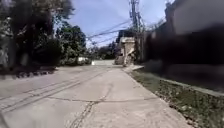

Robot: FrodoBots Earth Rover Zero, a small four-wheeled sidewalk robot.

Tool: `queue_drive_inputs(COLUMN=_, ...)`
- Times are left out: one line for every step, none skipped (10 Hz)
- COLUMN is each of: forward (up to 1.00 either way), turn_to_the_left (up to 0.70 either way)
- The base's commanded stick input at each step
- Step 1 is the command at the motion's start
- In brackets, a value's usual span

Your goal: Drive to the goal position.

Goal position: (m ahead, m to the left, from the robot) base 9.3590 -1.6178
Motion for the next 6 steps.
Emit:
queue_drive_inputs(forward=1.00, turn_to_the_left=0.05)
queue_drive_inputs(forward=1.00, turn_to_the_left=0.13)
queue_drive_inputs(forward=1.00, turn_to_the_left=0.14)
queue_drive_inputs(forward=1.00, turn_to_the_left=0.11)
queue_drive_inputs(forward=1.00, turn_to_the_left=0.08)
queue_drive_inputs(forward=1.00, turn_to_the_left=0.04)
